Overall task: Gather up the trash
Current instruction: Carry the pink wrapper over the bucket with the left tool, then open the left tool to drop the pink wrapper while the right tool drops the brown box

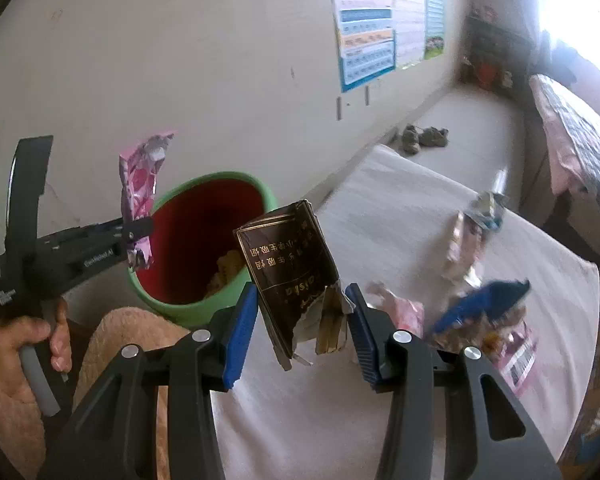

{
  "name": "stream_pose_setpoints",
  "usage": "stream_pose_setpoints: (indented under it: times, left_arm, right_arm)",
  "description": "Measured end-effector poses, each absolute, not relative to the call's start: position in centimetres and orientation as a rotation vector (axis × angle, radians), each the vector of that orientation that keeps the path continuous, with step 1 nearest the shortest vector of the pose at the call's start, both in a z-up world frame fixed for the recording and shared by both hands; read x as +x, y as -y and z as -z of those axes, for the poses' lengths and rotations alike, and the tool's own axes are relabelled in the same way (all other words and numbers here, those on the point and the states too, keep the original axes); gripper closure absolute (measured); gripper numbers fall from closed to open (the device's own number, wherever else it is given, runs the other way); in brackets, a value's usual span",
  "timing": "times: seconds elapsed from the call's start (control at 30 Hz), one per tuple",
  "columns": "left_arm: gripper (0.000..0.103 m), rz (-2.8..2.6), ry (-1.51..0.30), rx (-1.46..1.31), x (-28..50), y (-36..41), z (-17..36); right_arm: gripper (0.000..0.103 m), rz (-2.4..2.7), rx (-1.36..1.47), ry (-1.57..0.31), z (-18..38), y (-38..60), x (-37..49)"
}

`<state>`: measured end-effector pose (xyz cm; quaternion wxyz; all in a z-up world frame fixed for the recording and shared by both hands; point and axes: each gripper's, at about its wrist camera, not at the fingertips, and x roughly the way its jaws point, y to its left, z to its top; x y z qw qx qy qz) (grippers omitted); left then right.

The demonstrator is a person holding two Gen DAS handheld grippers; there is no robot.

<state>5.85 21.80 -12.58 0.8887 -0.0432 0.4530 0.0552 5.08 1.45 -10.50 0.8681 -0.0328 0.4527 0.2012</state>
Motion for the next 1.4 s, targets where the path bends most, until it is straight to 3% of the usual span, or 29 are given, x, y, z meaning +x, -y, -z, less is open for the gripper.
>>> stream_pose_setpoints:
  times: [0.43, 1.4]
  left_arm:
    - [0.072, -0.173, -0.983, -0.140, 5.7, -25.6, 14.5]
    - [0.072, -0.157, -1.055, -0.142, 8.0, -26.3, 16.0]
  right_arm:
    - [0.058, -0.494, -0.157, -0.917, 11.1, -7.7, 7.8]
    - [0.058, -0.510, -0.186, -0.966, 12.3, -11.0, 10.3]
